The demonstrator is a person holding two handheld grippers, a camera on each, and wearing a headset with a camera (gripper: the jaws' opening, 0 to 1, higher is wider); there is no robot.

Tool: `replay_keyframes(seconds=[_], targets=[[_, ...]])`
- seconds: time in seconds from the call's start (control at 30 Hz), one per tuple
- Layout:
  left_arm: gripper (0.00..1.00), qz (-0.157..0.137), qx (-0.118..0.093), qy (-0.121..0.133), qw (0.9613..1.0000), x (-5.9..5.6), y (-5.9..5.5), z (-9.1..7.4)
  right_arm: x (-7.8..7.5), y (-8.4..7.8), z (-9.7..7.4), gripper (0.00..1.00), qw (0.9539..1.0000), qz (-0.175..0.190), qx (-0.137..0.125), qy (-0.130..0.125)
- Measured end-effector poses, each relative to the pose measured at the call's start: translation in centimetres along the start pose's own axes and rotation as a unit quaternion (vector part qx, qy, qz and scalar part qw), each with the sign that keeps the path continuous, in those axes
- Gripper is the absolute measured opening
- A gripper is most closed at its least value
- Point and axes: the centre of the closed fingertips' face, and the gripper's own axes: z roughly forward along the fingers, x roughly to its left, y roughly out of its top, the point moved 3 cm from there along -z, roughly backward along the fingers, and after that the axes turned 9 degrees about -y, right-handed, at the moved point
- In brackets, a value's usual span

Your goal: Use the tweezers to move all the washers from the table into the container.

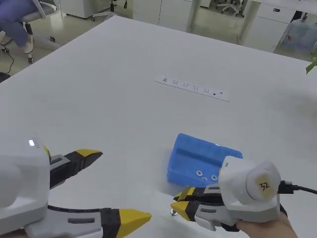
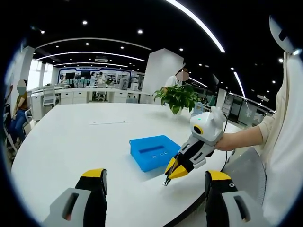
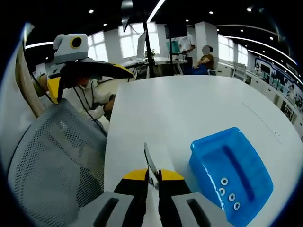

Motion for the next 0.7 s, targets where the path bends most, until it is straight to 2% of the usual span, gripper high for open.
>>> replay_keyframes(seconds=[0.13, 0.37, 0.57, 0.7], targets=[[0.84, 0.002, 0.001, -0.004, 1.0000, -0.2, 0.0, 0.1, -0.1, -0.1, -0.1, 0.03, 0.9999, -0.016, 0.000, -0.005], [0.84, 0.004, 0.004, -0.002, 1.0000, -0.1, -0.1, 0.0, -0.7, -0.2, -0.9, 0.03, 0.9983, 0.055, -0.020, -0.005], [0.85, 0.004, 0.007, 0.000, 1.0000, 0.0, -0.3, 0.0, -1.9, 0.8, -2.6, 0.03, 0.9966, 0.070, -0.040, -0.020], [0.86, 0.015, 0.011, 0.001, 0.9998, -0.1, -0.1, 0.3, -3.2, 2.1, -3.7, 0.03, 0.9940, 0.080, -0.065, -0.036]])
